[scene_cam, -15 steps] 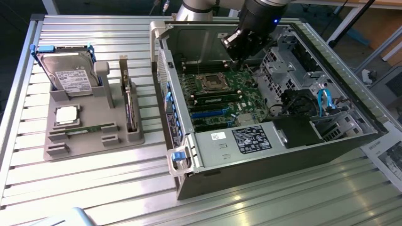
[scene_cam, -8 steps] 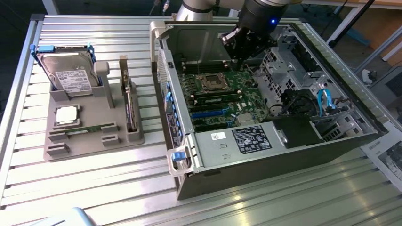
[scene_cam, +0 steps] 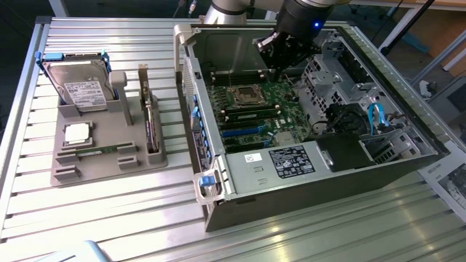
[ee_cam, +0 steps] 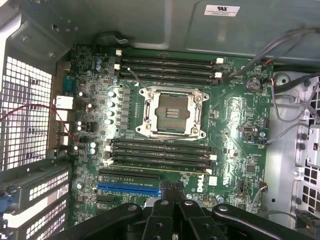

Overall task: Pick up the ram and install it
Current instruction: 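Press down the ram until it locks into place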

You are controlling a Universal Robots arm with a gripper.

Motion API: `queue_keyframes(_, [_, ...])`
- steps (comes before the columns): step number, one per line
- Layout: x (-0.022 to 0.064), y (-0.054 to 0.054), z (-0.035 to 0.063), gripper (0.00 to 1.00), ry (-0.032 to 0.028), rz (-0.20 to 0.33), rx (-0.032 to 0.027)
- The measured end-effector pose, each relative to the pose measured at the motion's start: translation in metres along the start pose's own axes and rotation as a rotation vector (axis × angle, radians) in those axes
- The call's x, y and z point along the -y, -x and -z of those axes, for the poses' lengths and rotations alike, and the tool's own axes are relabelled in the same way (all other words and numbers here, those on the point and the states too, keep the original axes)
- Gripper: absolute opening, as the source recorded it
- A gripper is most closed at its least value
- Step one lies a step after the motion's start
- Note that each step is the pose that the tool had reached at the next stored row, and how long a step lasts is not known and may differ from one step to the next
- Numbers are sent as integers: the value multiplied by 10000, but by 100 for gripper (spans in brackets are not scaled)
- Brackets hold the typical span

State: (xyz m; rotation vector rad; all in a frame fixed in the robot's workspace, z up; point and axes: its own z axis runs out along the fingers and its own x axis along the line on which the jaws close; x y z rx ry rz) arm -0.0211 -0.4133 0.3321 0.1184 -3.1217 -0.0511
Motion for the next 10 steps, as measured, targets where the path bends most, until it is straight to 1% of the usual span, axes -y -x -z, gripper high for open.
queue_keyframes(2, [0, 0, -1, 10, -26, -1, -1])
queue_keyframes(5, [0, 0, 0, 10, -93, -1, -8])
queue_keyframes(10, [0, 0, 0, 10, -97, -2, -7])
